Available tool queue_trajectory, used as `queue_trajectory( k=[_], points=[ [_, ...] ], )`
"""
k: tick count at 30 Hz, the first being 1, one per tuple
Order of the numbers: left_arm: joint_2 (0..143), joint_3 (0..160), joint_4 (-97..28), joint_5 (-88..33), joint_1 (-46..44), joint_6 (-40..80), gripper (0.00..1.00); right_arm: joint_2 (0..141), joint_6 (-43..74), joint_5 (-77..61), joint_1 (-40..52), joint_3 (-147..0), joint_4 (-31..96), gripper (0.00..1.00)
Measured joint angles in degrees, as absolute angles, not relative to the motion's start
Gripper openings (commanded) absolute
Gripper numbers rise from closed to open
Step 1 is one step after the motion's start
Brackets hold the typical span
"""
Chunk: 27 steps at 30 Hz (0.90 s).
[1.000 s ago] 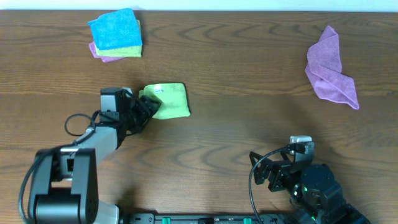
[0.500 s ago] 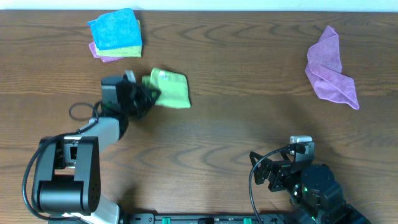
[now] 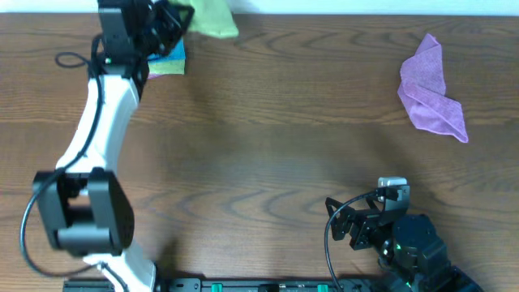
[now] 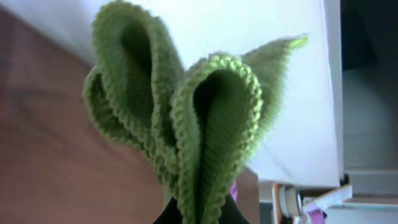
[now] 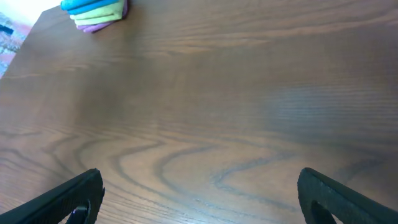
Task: Fold the cloth
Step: 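Grasp the folded green cloth with the left gripper and lift it, then carry the green cloth to the top-left stack and lower it on top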
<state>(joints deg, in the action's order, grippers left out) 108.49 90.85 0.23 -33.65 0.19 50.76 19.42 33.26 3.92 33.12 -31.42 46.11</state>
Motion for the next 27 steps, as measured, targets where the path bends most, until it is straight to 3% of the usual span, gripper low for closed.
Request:
queue_trajectory(
  k=[8, 27],
  points=[
    [122.1, 102.0, -0.6, -32.8, 4.8, 50.8, 0.06, 19.4, 33.3, 3.9, 33.1, -31.4, 46.1, 0.99],
    [125.9, 102.4, 0.6, -32.6, 9.6, 50.7, 0.06, 19.4, 33.3, 3.9, 33.1, -31.4, 46.1, 0.99]
  ],
)
